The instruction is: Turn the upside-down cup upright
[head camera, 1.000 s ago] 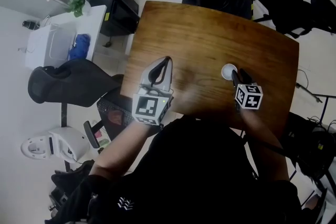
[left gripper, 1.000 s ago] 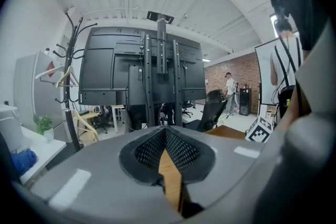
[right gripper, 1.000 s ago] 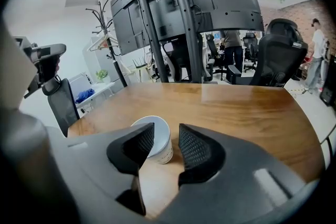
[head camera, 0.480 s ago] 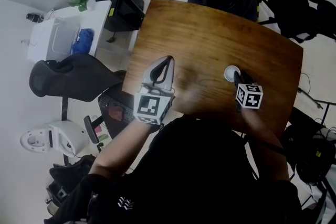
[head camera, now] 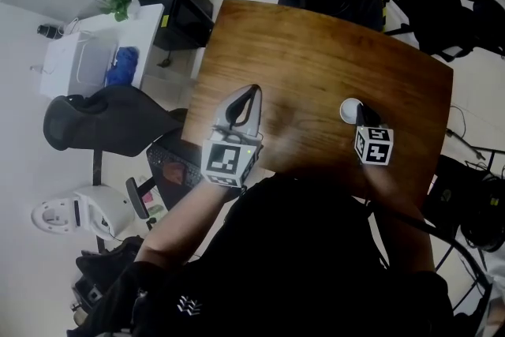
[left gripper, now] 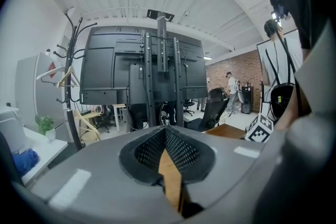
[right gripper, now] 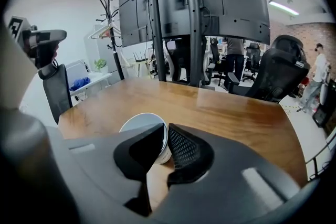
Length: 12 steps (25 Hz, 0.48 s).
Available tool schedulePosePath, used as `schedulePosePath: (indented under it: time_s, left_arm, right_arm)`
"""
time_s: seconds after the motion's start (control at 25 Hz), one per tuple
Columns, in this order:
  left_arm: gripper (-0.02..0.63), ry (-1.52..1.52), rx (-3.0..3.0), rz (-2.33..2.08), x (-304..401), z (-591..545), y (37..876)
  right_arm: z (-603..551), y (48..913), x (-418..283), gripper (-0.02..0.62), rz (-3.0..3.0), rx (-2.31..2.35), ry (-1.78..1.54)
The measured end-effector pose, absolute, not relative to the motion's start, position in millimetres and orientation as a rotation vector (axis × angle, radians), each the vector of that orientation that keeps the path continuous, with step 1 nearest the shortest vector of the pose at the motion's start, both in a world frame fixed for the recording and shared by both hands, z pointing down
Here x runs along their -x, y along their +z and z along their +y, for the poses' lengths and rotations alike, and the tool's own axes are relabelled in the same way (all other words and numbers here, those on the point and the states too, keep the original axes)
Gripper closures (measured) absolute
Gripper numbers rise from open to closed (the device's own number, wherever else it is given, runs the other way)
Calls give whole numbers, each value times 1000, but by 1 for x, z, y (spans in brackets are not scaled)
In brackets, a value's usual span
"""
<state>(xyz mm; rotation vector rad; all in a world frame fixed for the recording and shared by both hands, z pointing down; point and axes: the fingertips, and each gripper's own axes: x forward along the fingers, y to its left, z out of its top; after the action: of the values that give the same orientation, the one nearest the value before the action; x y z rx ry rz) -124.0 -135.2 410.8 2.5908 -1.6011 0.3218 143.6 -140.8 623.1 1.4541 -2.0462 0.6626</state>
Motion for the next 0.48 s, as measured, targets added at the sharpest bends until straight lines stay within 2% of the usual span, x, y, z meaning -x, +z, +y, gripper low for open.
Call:
schedulePosePath:
  time_s: [0.48]
  left_arm:
    - [606,282,-2648,-1551,105,-142,401]
  right_arm:
    - [-122,623,-229,566,-1868,-1609,636]
